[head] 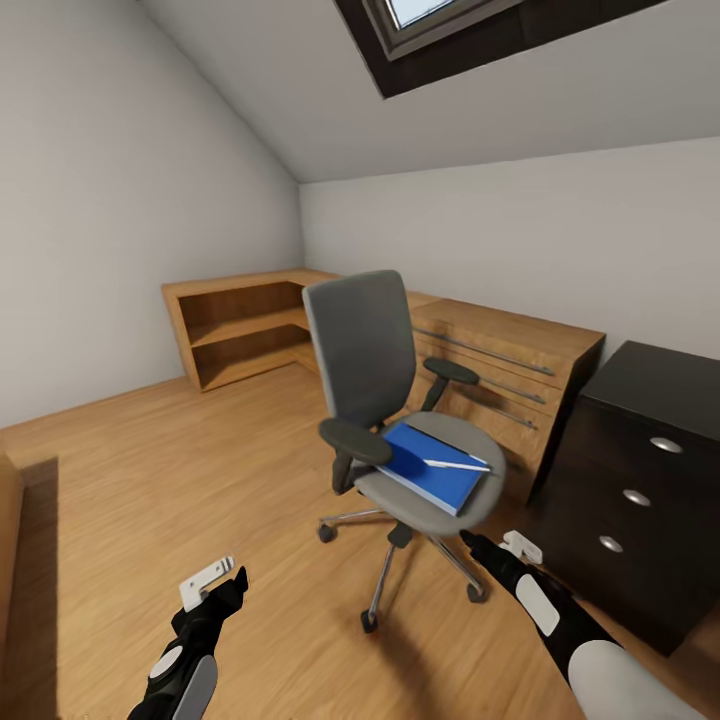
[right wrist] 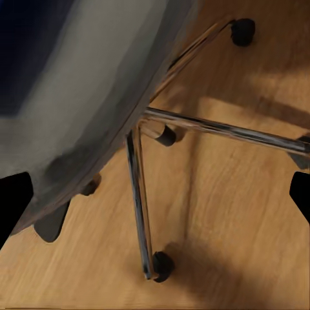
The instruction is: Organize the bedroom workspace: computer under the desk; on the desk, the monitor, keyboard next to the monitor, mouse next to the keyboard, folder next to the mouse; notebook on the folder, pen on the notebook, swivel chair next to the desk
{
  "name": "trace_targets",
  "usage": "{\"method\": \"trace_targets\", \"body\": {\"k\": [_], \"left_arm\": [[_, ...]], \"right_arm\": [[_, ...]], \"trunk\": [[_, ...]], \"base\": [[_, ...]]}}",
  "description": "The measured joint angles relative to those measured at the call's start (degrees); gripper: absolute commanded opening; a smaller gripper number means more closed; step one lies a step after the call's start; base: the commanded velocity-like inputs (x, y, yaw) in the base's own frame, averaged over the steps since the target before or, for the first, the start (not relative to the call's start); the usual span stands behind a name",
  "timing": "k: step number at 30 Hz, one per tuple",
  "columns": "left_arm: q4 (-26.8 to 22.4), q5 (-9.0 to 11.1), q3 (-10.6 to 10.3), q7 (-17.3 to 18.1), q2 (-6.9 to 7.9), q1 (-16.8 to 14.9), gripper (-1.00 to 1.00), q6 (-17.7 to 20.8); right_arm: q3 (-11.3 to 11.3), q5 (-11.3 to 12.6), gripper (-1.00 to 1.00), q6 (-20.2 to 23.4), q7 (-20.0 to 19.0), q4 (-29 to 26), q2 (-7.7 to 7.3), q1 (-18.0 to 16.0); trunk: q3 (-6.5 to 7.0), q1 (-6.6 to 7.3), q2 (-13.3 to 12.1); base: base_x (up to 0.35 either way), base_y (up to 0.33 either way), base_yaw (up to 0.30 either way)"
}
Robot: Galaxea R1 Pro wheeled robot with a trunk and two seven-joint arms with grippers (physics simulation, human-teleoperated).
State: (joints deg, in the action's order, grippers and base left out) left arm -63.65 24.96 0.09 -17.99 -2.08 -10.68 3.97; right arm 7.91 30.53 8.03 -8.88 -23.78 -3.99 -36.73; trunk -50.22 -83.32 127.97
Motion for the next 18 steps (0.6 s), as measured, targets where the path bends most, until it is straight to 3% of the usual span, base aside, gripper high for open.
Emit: {"method": "trace_targets", "body": {"k": [6,18], "left_arm": [[0.08,0.05,-0.01,0.11,-0.03,-0.02,1.0,0.08],[0.08,0.0,-1.35,0.32,-0.12,-0.02,1.0,0.14]], "right_arm": [[0.0,-0.26,1.0,0.0,-0.25,0.02,0.77,0.01],[-0.05,-0.22,1.0,-0.01,-0.24,0.01,0.88,0.01]], "trunk": [[0.01,0.0,-0.01],[0.01,0.03,0.0]], "base": [[0.035,0.0,0.159],[0.313,0.0,0.002]]}}
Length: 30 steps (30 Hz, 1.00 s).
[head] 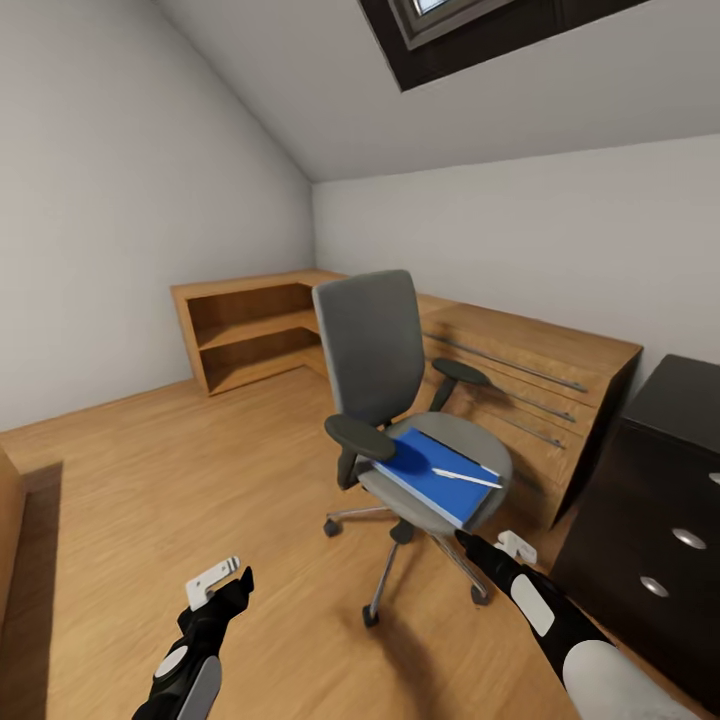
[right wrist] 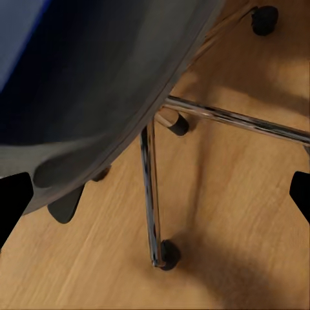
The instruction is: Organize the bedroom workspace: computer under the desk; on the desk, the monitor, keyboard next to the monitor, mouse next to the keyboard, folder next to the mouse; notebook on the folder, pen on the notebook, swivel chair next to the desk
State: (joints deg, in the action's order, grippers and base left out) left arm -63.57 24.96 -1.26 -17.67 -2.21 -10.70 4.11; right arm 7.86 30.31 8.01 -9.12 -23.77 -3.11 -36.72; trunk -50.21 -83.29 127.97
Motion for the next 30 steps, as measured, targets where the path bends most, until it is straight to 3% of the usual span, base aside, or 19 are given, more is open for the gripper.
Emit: {"method": "trace_targets", "body": {"k": [9,17,22,30], "left_arm": [[-0.02,0.0,-0.09,0.05,-0.12,0.0,1.0,0.0],[0.04,0.02,-1.95,-0.14,-0.1,0.0,1.0,-0.09],[0.04,0.07,-1.99,-0.15,-0.1,0.0,1.0,-0.09],[0.04,0.08,-1.99,-0.16,-0.1,0.0,1.0,-0.09]], "right_arm": [[0.02,-0.07,1.0,-0.07,0.0,0.03,0.01,0.0],[0.05,-0.57,1.0,-0.07,-0.01,0.01,0.01,0.0],[0.05,-1.14,1.0,-0.07,-0.07,0.01,0.01,0.0],[0.05,-1.27,1.0,-0.07,-0.09,0.01,0.01,0.0]], "trunk": [[0.0,-0.01,0.0],[0.0,-0.02,-0.01],[0.0,-0.05,-0.01],[0.0,-0.07,-0.01]], "base": [[0.225,0.0,0.0],[0.236,0.0,0.0],[-0.047,0.0,0.0],[-0.292,0.0,0.0]]}}
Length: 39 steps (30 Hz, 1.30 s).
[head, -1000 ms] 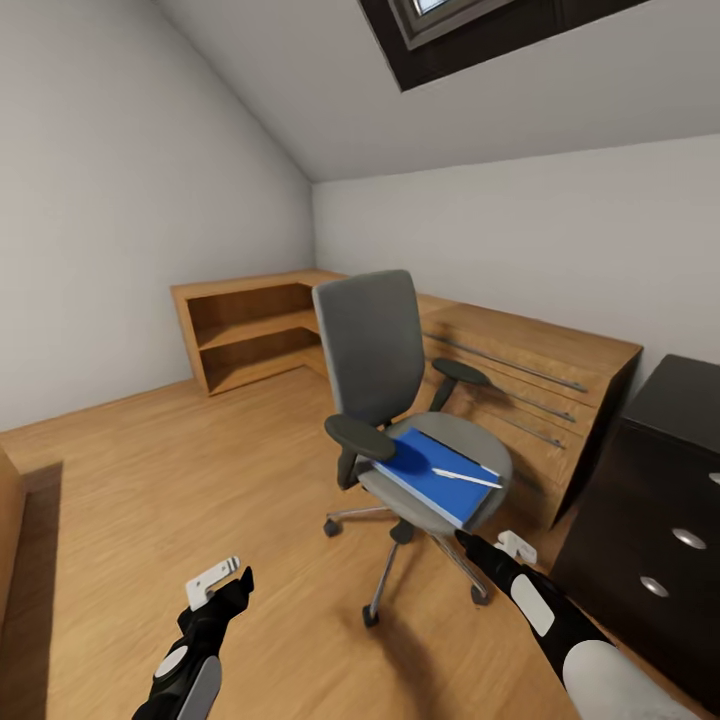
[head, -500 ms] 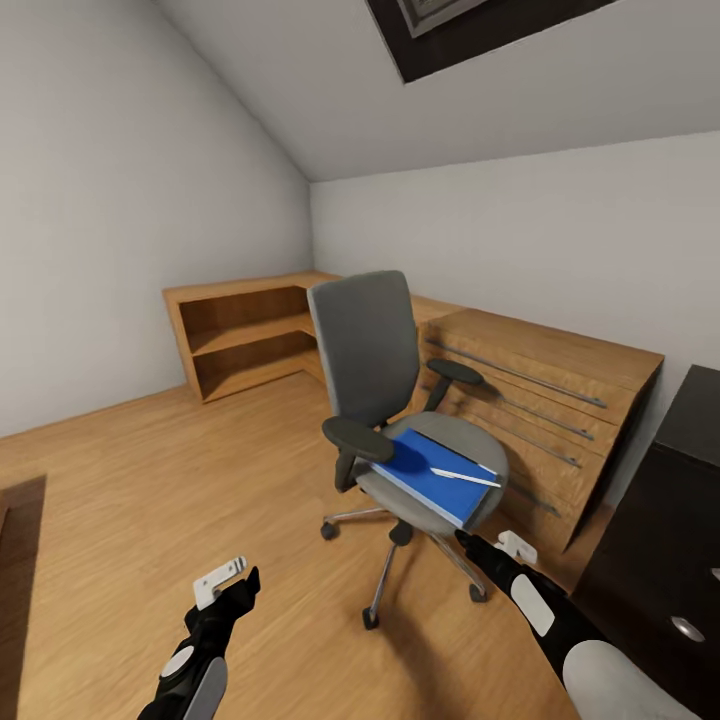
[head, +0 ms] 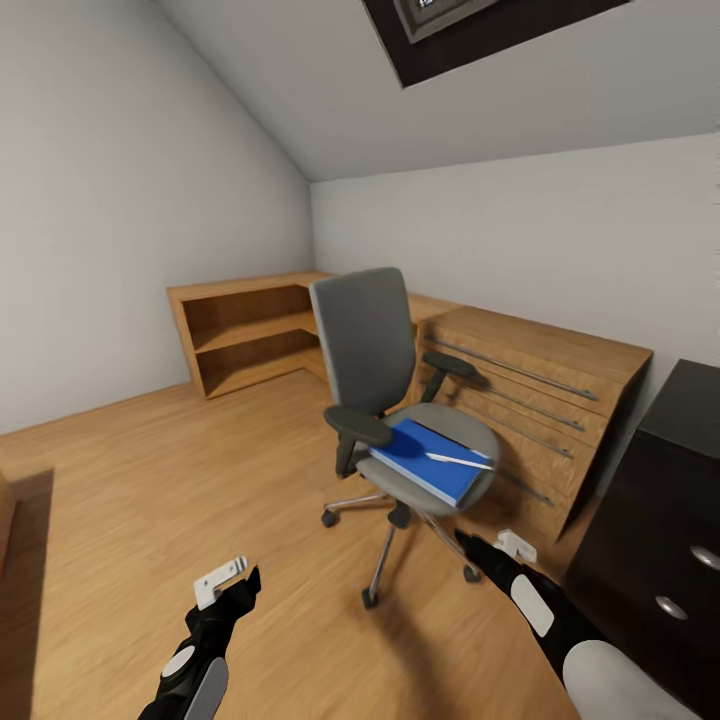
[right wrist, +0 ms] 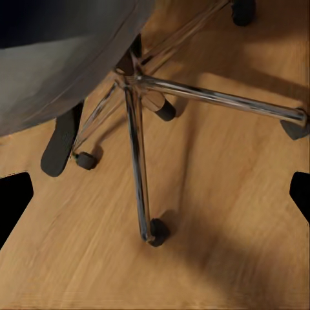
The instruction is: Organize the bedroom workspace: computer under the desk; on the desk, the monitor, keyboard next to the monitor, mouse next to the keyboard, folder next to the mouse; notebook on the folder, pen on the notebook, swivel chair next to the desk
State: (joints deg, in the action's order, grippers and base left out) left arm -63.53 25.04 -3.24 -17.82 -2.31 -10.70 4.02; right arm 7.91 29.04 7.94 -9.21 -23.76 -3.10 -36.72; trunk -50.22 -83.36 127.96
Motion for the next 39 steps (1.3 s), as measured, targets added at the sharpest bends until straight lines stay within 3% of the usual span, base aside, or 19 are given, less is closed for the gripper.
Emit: {"method": "trace_targets", "body": {"k": [6,11,13,20,29,30,31,34,37,39], "left_arm": [[0.26,0.01,-0.04,-0.07,0.0,0.0,1.0,0.0],[2.75,-0.13,-0.3,-0.2,0.0,0.0,1.0,0.0],[3.08,-0.08,-0.29,-0.06,0.0,0.0,1.0,0.07],[3.66,0.05,-0.25,0.07,-0.06,0.0,1.0,0.31],[11.24,-0.11,-0.48,0.3,0.0,0.0,1.0,-0.01],[11.98,-0.1,-0.48,0.33,-0.01,0.0,1.0,-0.07],[13.45,-0.17,-0.53,0.36,-0.01,0.0,1.0,-0.13],[14.47,-0.31,-0.75,0.38,-0.05,-0.01,1.0,-0.15],[16.1,-0.71,-1.97,0.42,-0.08,0.0,1.0,-0.19],[19.96,-1.03,-4.02,0.56,0.0,0.01,1.0,-0.25]], "right_arm": [[0.0,-0.21,1.0,-0.4,0.06,0.04,0.0,0.0],[-0.02,-5.01,1.0,-6.48,0.27,2.58,0.2,0.01],[0.07,-9.39,1.0,-11.01,0.33,4.55,0.97,0.03],[0.11,-15.62,1.0,-18.3,0.37,8.77,1.8,0.03],[0.05,-17.12,1.0,-23.97,0.28,16.9,1.89,0.11],[0.07,-17.26,1.0,-25.96,0.31,18.47,1.91,0.16],[0.06,-17.49,1.0,-31.19,0.37,21.8,1.98,0.75],[0.02,-17.66,1.0,-35.89,0.39,23.35,2.22,2.15],[0.0,-17.83,1.0,-41.53,0.41,24.12,2.98,5.18],[-0.01,-17.95,1.0,-46.62,0.45,24.59,3.83,8.24]], "trunk": [[0.0,0.0,0.0],[0.0,0.02,0.0],[0.0,0.03,0.0],[0.0,0.03,0.0],[0.0,0.03,0.0],[0.17,0.25,-0.39],[0.34,0.46,-0.79],[0.89,1.13,-1.99],[1.43,1.78,-3.19],[1.78,2.22,-4.0]], "base": [[-0.306,0.0,0.0],[-0.17,0.0,0.0],[-0.054,0.0,0.0],[-0.034,0.0,0.0],[-0.034,0.0,0.0],[-0.004,0.0,0.0],[-0.003,0.0,0.0],[-0.002,0.0,0.0],[0.0,0.0,0.0],[0.0,0.0,0.0]]}}
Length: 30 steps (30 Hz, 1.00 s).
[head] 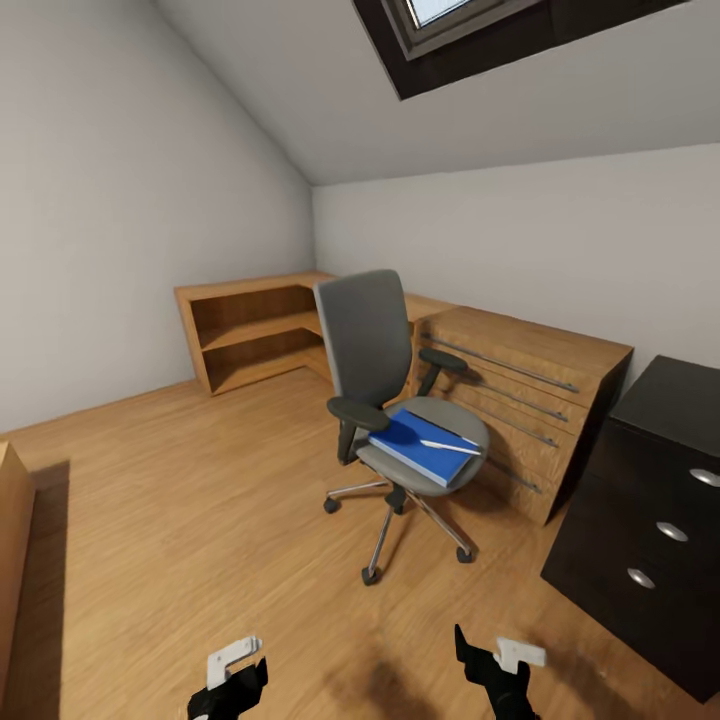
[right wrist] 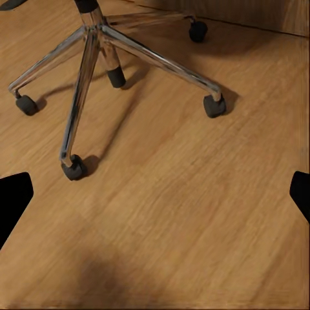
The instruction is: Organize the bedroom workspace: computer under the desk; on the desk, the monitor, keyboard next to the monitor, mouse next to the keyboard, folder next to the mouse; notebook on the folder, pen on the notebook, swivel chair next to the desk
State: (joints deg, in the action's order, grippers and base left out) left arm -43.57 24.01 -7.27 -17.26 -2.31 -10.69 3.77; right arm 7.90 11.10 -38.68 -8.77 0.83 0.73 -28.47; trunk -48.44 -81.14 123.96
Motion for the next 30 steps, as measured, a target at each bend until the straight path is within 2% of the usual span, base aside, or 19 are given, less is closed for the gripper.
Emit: {"method": "trace_targets", "body": {"k": [8,15,21,22,30], "left_arm": [[3.81,-0.17,-0.58,0.13,0.05,-0.01,1.0,-0.32],[7.18,-0.45,-1.1,0.06,0.0,-0.01,1.0,-3.74],[7.81,-0.66,-4.13,-0.19,-0.03,0.01,1.0,-6.62],[11.09,-0.6,-6.47,-0.8,0.0,0.02,1.0,-10.28],[13.14,-0.62,-6.79,-0.8,-0.03,0.01,1.0,-10.48]], "right_arm": [[0.04,0.19,1.0,-1.25,0.81,0.13,0.32,0.91],[0.11,0.23,1.0,-1.32,3.1,0.2,1.84,1.01],[0.16,0.24,1.0,-1.35,3.24,0.2,1.87,1.02],[0.16,0.24,1.0,-1.36,3.27,0.2,1.9,1.02],[0.19,0.19,1.0,-1.37,3.28,0.25,1.9,1.05]], "trunk": [[1.45,1.76,-3.21],[2.71,3.3,-6.01],[3.78,4.62,-8.42],[3.96,4.83,-8.82],[5.4,6.57,-12.03]], "base": [[0.0,0.0,0.0],[0.0,0.0,0.0],[0.0,0.0,-0.012],[0.0,0.0,-0.083],[-0.081,0.0,-0.194]]}}
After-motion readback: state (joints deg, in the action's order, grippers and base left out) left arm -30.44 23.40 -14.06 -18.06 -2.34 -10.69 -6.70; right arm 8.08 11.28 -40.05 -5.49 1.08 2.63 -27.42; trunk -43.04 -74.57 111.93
